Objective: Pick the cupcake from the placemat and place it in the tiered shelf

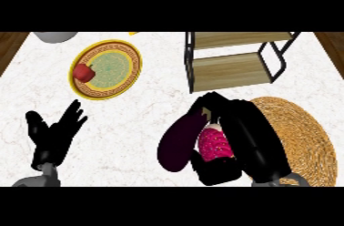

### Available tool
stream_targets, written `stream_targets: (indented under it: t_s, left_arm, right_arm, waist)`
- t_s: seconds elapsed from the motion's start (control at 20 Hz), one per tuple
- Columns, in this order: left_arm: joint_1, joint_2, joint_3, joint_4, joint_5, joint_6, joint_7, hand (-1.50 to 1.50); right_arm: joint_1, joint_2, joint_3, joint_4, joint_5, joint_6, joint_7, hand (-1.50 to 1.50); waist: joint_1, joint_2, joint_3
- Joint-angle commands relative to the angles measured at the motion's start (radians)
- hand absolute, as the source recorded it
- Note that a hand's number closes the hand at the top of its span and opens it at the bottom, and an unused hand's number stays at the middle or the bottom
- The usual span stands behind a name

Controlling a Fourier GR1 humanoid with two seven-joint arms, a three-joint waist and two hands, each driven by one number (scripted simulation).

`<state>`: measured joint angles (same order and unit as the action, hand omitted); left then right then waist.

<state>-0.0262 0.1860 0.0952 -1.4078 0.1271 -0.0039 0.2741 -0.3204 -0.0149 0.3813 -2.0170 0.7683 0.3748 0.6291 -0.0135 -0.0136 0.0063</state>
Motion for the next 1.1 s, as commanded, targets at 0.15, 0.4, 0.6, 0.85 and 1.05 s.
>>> stream_targets:
  t_s: [0.15, 0.4, 0.6, 0.85, 1.05]
  left_arm:
    - [0.038, -0.016, -0.02, 0.025, -0.009, -0.01, 0.018, 0.0]
    - [-0.013, -0.016, -0.019, 0.003, -0.003, 0.001, 0.075, 0.0]
    - [-0.015, -0.001, 0.002, 0.069, -0.003, -0.018, 0.035, 0.0]
    - [-0.02, -0.03, -0.019, 0.068, -0.027, -0.002, -0.01, 0.0]
    - [-0.011, 0.003, -0.002, 0.025, 0.001, -0.03, 0.05, 0.0]
  right_arm:
    - [-0.217, -0.005, -0.176, -0.269, -0.068, 0.185, 0.303, 1.5]
    - [-0.491, -0.004, -0.351, -0.168, -0.151, 0.231, 0.419, 1.5]
    - [-0.639, -0.06, -0.493, -0.037, -0.23, 0.238, 0.431, 1.5]
    - [-0.83, -0.18, -0.617, 0.217, -0.248, 0.197, 0.357, 1.5]
    - [-0.941, -0.255, -0.646, 0.347, -0.238, 0.191, 0.339, 1.5]
  waist:
    - [0.004, 0.007, -0.007]
    - [0.013, 0.009, -0.007]
    - [0.01, 0.011, -0.008]
    - [0.019, 0.015, -0.008]
    - [0.025, 0.014, -0.008]
